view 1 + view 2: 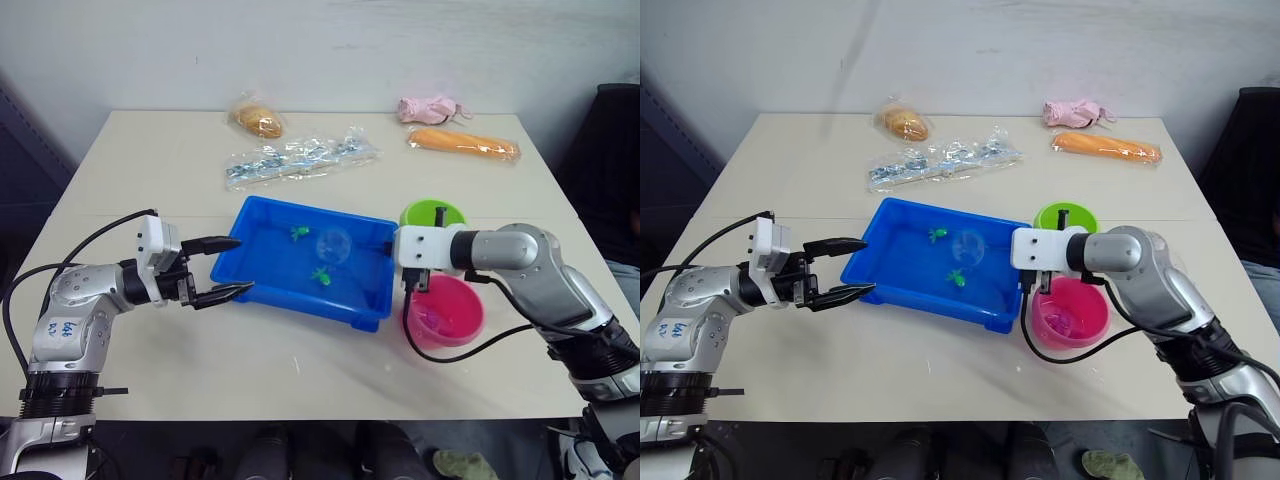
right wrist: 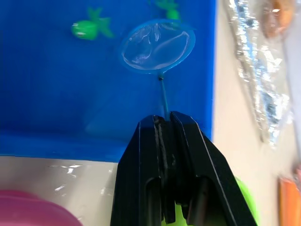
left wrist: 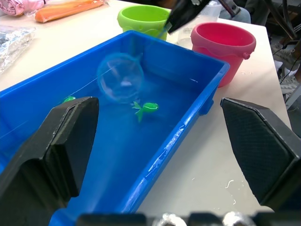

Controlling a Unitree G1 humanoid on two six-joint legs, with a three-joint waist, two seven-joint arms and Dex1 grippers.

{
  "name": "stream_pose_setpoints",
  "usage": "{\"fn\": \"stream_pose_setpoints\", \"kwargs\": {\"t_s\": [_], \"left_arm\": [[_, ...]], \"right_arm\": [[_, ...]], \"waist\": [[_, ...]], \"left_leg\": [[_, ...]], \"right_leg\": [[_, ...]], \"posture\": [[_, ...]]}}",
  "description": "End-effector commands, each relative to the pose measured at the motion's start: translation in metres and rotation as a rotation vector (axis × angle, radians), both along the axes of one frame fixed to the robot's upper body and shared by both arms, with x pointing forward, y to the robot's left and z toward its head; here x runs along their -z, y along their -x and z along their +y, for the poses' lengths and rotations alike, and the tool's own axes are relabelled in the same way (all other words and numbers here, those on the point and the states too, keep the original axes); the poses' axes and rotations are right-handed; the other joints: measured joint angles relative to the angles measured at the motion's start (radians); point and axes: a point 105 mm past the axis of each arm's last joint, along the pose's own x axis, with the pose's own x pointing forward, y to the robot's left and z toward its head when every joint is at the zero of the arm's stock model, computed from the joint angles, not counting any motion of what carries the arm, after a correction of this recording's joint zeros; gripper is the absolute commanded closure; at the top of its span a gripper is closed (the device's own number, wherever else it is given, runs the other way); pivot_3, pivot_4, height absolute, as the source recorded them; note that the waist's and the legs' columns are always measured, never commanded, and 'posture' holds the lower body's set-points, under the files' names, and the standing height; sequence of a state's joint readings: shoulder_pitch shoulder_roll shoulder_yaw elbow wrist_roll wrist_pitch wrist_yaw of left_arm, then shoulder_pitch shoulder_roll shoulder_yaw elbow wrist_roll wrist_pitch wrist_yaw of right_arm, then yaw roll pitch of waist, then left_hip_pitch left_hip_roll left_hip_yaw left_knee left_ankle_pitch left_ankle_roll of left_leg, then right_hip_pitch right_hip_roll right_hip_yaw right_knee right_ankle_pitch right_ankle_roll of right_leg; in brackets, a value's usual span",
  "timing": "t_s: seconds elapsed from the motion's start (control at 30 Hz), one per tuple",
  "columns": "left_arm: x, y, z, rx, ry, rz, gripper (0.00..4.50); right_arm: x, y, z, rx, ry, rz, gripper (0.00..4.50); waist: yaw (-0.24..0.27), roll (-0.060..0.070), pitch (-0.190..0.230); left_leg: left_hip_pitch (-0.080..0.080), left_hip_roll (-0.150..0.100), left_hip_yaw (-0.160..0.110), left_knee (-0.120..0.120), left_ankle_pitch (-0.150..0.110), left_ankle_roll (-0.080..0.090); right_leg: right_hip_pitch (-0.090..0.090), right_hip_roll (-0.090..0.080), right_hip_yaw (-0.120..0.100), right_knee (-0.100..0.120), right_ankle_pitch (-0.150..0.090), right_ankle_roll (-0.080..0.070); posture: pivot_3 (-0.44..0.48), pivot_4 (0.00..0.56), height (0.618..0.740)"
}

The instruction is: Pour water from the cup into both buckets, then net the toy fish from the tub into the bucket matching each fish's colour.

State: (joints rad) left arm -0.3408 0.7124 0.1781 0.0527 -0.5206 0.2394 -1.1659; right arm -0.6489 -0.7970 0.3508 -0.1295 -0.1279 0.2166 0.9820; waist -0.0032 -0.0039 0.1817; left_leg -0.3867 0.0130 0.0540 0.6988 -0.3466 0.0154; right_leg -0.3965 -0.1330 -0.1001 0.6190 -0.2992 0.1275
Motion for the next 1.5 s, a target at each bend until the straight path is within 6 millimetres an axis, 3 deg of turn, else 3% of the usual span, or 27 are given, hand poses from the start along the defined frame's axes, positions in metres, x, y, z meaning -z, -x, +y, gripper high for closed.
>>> {"fn": "stream_pose_setpoints", "kwargs": {"t_s": [0.03,0.33,0.67,0.87,1.13,1.23,1.37,1.5], "left_arm": [[-0.006,0.003,-0.001,0.004,0.003,-0.035,0.04],[-0.005,0.003,-0.004,-0.001,0.014,-0.037,0.04],[-0.006,0.003,-0.003,-0.003,0.010,-0.040,0.04],[-0.010,0.003,-0.006,0.014,0.012,-0.052,0.04],[-0.022,-0.005,-0.017,0.053,0.055,-0.081,0.04],[-0.025,-0.008,-0.021,0.065,0.068,-0.087,0.04],[-0.026,-0.012,-0.032,0.104,0.082,-0.089,0.04],[-0.027,-0.014,-0.035,0.113,0.085,-0.090,0.04]], "right_arm": [[-0.005,0.008,0.003,-0.030,0.004,0.016,4.50],[-0.002,0.027,0.016,0.011,-0.189,0.255,4.50],[-0.008,0.043,0.007,0.137,-0.394,0.489,4.50],[-0.021,0.046,-0.018,0.219,-0.519,0.458,4.50],[-0.054,0.055,-0.065,0.343,-0.684,0.312,4.50],[-0.061,0.056,-0.084,0.399,-0.693,0.257,4.50],[-0.070,0.051,-0.126,0.543,-0.688,0.108,4.50],[-0.067,0.048,-0.141,0.607,-0.638,0.042,4.50]], "waist": [[0.000,0.000,0.000],[0.001,0.000,0.000],[0.002,0.000,0.000],[0.004,0.000,0.000],[0.008,0.000,0.000],[0.011,0.000,0.000],[0.015,0.000,0.000],[0.018,0.000,0.000]], "left_leg": [[0.000,0.000,0.000,0.000,0.000,0.000],[0.000,0.001,-0.001,0.000,0.000,0.000],[0.000,0.000,-0.001,0.000,0.000,0.000],[0.000,0.000,-0.001,0.000,0.000,0.000],[0.000,0.000,-0.001,0.000,0.000,0.000],[0.000,0.000,-0.001,0.000,0.000,0.000],[0.000,-0.001,-0.001,-0.001,0.000,0.000],[0.000,-0.002,0.002,0.000,0.000,0.000]], "right_leg": [[0.000,0.000,0.000,0.000,0.000,0.000],[0.000,0.000,0.000,0.001,0.000,0.000],[0.000,0.000,0.000,0.000,0.000,0.000],[0.000,-0.001,0.000,0.000,0.000,0.000],[0.000,-0.001,0.000,0.000,0.000,0.000],[0.000,-0.001,0.000,0.000,0.000,0.000],[0.000,0.000,0.000,0.000,0.000,0.000],[0.001,0.000,0.000,0.000,0.000,0.000]], "posture": [[0.000,0.150,0.740],[0.000,0.150,0.740],[0.000,0.150,0.740],[0.000,0.150,0.740],[0.000,0.150,0.740],[0.000,0.150,0.740],[0.000,0.150,0.740],[0.000,0.150,0.740]]}}
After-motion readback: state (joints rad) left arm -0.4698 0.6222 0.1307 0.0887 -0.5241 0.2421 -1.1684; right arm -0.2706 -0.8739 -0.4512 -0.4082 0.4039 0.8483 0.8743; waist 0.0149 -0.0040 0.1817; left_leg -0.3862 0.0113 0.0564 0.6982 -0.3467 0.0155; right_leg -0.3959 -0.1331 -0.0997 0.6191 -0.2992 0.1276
